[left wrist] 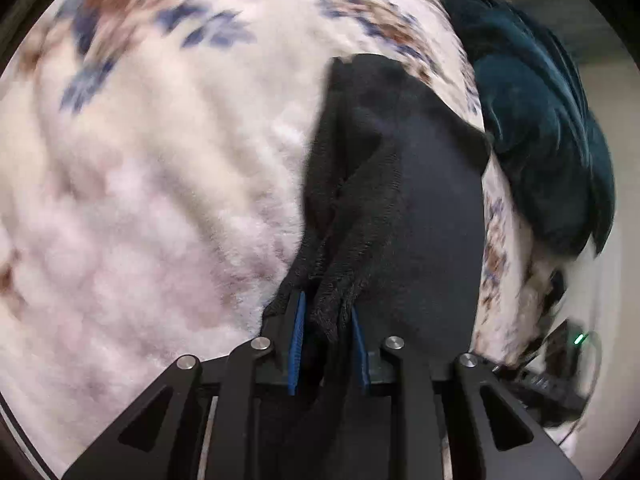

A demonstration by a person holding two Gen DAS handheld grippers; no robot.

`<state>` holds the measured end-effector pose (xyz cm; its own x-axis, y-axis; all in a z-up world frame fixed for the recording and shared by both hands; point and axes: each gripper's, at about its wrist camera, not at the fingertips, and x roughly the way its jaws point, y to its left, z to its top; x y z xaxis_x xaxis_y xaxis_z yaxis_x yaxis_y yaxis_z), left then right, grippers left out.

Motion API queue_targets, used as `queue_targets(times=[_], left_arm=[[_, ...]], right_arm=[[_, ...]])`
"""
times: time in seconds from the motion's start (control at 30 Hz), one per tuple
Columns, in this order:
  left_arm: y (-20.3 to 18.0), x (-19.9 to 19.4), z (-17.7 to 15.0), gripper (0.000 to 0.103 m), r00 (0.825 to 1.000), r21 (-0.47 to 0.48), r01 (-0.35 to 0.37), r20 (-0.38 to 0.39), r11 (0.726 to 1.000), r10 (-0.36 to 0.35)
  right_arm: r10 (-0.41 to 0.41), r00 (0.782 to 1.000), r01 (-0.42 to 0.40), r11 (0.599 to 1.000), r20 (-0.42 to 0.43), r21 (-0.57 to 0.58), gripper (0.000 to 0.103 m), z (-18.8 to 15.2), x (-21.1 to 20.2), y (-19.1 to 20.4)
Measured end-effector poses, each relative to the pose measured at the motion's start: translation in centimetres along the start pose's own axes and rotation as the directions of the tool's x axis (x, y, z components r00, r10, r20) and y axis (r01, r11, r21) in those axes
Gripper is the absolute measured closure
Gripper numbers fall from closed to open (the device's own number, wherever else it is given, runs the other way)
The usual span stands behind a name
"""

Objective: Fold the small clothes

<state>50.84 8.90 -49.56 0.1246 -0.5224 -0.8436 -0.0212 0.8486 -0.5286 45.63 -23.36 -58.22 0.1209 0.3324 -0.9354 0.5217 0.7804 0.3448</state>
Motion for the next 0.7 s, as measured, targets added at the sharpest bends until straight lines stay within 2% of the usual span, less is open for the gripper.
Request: queue_targets(times=[0.23, 0.3, 0.33, 0.37, 0.4, 0.43, 0.47, 0.5, 0.53, 0.6, 0.63, 0.7], left_arm=[[-3.3, -1.5, -1.2, 0.062, 0.998, 0.059, -0.059, 0.036, 0.996, 0.057], [-3.9, -1.8, -3.0, 0.046, 0.997, 0.079, -0.064, 0.052, 0.995, 0.06], [-4.2, -1.8, -4.1, 0.034, 0.998, 0.092, -0.052, 0.046, 0.994, 0.048], [-4.3, -1.4, -5.2, 0.03, 0.998, 0.11, -0.05, 0.036, 0.993, 0.046], [-4.3, -0.7, -6.3, 0.03, 0.996, 0.141, -0.085, 0.02, 0.986, 0.083], [-3.9, 0.2, -6.9, 0.03, 0.987, 0.165, -0.157, 0.006, 0.974, 0.158], [-3.1, 1.3, -7.7, 0.03, 0.964, 0.175, -0.26, -0.007, 0.95, 0.265], [-2.1, 2.0, -8.2, 0.03, 0.952, 0.158, -0.298, -0.021, 0.942, 0.304], [-0.7, 2.2, -8.7, 0.03, 0.956, 0.107, -0.283, -0.045, 0.953, 0.289], [0.7, 0.2, -9.6, 0.03, 0.98, -0.022, -0.191, -0.056, 0.981, 0.189], [0.5, -1.4, -10.5, 0.03, 0.99, -0.043, -0.141, -0.039, 0.989, 0.139], [-0.2, -3.8, -12.7, 0.03, 0.994, -0.029, -0.106, -0.033, 0.994, 0.105]], right_arm=[[0.017, 1.0, -0.017, 1.0, 0.003, -0.009, 0.051, -0.6, -1.2, 0.1], [0.023, 1.0, -0.023, 0.999, 0.004, -0.031, 0.05, -1.2, -1.8, 0.3], [0.024, 1.0, -0.024, 0.999, 0.001, -0.045, 0.046, -1.6, -1.9, 0.4], [0.027, 1.0, -0.027, 0.998, -0.003, -0.063, 0.043, -2.1, -2.0, 0.6], [0.02, 1.0, -0.022, 0.995, -0.02, -0.098, 0.043, -3.0, -1.8, 0.9], [0.012, 0.999, -0.016, 0.992, -0.036, -0.123, 0.043, -3.7, -1.5, 1.1], [0.0, 0.998, -0.009, 0.988, -0.061, -0.155, 0.043, -4.6, -0.9, 1.2], [-0.014, 0.997, 0.001, 0.985, -0.077, -0.173, 0.043, -5.2, -0.3, 1.2], [-0.054, 0.993, 0.034, 0.981, -0.103, -0.192, 0.042, -5.9, 0.6, 1.0], [-0.14, 0.976, 0.105, 0.973, -0.166, -0.204, 0.043, -7.2, 2.3, 0.2], [-0.136, 0.974, 0.1, 0.976, -0.181, -0.193, 0.042, -7.7, 2.3, -0.2], [-0.112, 0.975, 0.076, 0.979, -0.193, -0.188, 0.042, -9.2, 1.1, -0.7]])
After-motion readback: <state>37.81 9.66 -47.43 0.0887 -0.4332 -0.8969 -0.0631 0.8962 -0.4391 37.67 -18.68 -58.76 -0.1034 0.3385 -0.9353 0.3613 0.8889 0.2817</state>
